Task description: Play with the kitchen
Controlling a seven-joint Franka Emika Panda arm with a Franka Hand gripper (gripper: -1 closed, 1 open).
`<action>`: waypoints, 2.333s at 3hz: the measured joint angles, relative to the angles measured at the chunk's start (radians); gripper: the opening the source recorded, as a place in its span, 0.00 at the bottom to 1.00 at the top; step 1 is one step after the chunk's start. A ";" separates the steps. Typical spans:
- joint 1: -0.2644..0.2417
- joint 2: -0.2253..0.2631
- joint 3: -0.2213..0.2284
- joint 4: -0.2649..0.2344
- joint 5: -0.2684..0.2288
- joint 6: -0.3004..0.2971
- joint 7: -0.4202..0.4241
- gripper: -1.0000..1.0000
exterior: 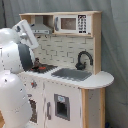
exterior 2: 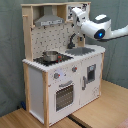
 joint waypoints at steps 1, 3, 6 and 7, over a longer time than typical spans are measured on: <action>0.000 0.000 0.074 -0.002 -0.035 -0.059 -0.003 1.00; -0.002 0.006 0.234 -0.047 -0.140 -0.161 -0.003 1.00; -0.012 0.056 0.460 -0.168 -0.248 -0.305 -0.001 1.00; -0.038 0.089 0.517 -0.232 -0.302 -0.329 0.009 1.00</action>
